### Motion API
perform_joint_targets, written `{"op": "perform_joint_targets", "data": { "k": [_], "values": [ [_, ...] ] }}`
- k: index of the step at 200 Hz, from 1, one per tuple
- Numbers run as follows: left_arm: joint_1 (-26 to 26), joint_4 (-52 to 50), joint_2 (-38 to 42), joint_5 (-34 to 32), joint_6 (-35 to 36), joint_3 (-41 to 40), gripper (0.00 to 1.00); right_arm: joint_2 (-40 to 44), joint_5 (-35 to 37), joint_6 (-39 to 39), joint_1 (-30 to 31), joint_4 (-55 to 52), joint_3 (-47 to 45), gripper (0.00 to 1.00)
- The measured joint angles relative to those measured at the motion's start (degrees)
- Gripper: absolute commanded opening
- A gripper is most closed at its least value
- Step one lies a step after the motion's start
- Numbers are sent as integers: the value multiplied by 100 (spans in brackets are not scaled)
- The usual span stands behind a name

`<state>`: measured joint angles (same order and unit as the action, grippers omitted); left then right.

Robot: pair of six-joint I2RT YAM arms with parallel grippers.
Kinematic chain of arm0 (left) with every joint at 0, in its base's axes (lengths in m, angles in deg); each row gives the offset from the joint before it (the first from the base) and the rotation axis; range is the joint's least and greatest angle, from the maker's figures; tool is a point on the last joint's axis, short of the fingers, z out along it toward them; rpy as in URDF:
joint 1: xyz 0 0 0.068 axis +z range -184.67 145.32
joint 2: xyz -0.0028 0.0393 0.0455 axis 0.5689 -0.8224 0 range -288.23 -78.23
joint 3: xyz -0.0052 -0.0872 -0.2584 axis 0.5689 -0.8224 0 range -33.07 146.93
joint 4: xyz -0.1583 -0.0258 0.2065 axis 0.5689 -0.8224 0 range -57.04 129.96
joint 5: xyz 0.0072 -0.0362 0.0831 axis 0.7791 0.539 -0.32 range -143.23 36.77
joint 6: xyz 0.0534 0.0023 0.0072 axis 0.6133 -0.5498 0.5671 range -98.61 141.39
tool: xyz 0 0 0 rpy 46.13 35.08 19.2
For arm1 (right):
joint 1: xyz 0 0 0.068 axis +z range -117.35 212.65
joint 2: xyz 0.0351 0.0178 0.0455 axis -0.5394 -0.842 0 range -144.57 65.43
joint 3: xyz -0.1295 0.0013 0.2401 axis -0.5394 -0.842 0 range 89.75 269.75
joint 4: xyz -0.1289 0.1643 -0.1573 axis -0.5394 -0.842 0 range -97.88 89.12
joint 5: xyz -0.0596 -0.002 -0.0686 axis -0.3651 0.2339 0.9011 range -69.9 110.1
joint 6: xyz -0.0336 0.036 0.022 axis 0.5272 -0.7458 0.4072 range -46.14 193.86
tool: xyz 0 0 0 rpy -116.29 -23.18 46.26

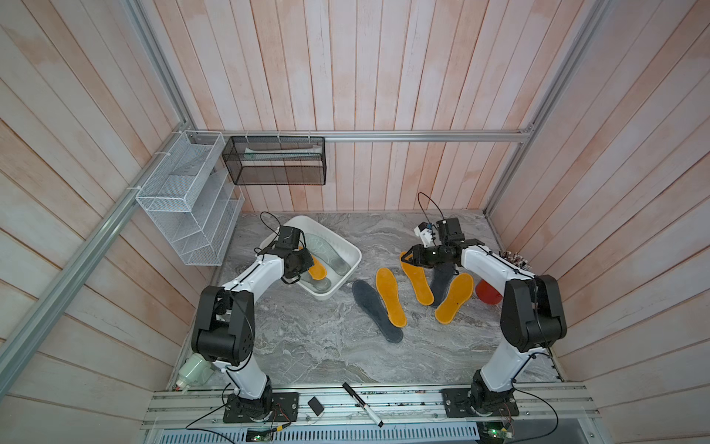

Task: Put the insoles into the storage box
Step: Place the insole in the storage box.

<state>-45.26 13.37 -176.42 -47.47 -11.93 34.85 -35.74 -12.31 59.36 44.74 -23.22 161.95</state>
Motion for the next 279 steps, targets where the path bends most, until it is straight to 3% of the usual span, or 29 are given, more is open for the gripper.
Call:
{"op": "perform_joint_targets", "data": {
  "k": [166,200,279],
  "values": [
    [17,-125,-348,203,-81,-225,0,0,20,-94,0,24,-4,42],
    [22,-197,-483,295,-212,-221,11,0,35,-98,0,44,-4,42],
    [48,-669,-597,297,-289,136,13,0,39,-98,0,44,-28,43]
  ]
}}
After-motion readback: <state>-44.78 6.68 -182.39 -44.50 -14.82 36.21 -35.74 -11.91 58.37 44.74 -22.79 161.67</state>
